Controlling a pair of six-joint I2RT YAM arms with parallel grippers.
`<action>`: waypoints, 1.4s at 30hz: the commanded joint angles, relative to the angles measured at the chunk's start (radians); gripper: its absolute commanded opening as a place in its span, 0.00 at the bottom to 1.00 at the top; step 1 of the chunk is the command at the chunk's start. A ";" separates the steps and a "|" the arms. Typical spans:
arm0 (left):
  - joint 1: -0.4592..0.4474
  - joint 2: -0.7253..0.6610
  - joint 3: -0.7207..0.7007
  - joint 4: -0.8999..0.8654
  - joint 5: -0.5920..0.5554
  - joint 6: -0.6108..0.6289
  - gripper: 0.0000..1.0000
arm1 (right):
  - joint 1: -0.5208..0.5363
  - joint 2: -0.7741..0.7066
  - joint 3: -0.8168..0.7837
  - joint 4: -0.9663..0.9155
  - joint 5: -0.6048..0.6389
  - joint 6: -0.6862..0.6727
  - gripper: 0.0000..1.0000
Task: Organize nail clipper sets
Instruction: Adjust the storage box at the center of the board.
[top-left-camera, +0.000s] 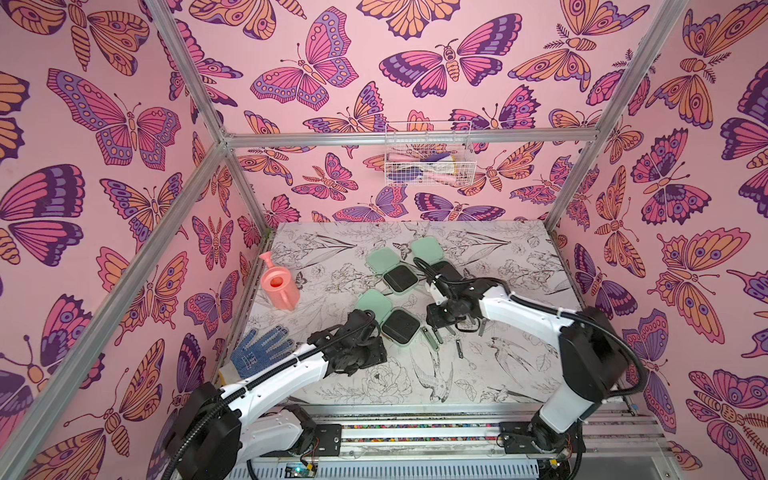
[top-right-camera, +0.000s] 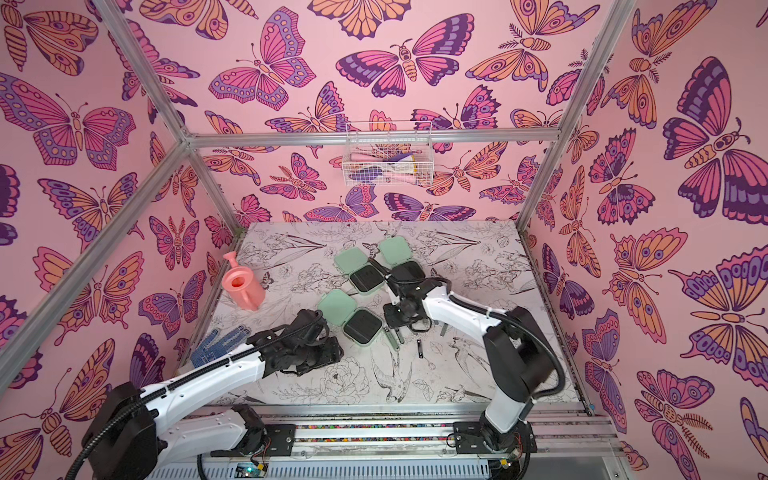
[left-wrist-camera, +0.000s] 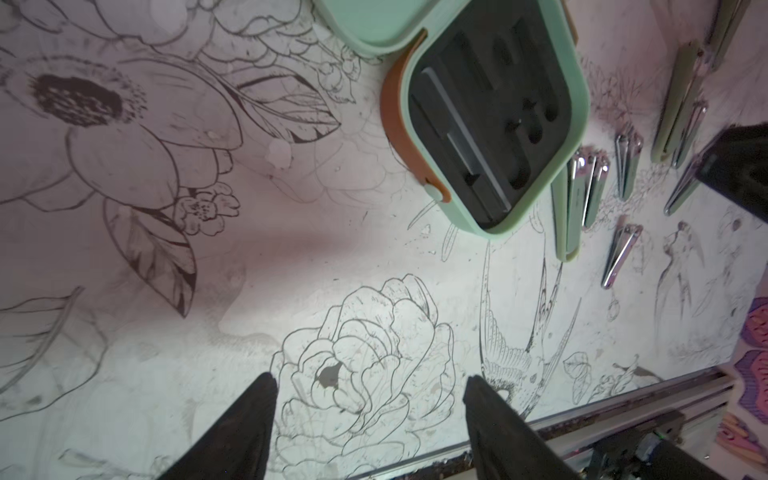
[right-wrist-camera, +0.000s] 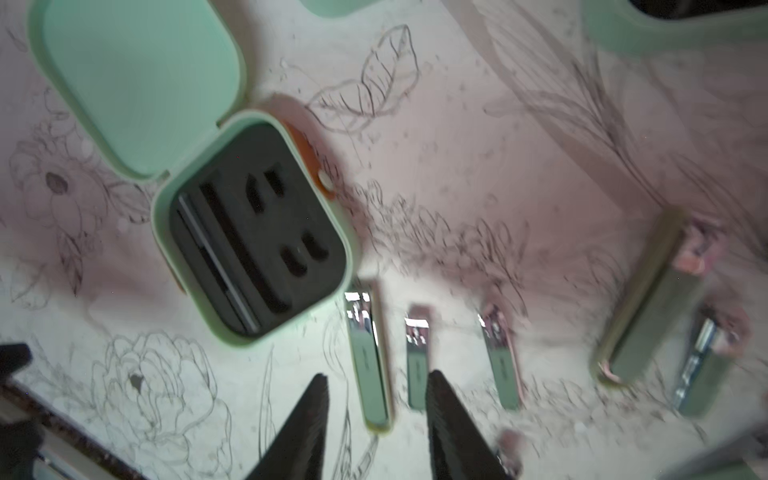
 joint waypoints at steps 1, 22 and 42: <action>-0.003 -0.009 -0.052 0.164 -0.008 -0.243 0.69 | 0.014 0.084 0.107 -0.007 -0.034 -0.059 0.39; 0.136 0.274 -0.051 0.363 0.104 -0.243 0.51 | 0.050 0.233 0.180 0.021 -0.014 -0.017 0.29; 0.205 0.247 -0.106 0.318 0.067 -0.179 0.42 | 0.084 0.141 0.036 0.136 0.042 0.279 0.24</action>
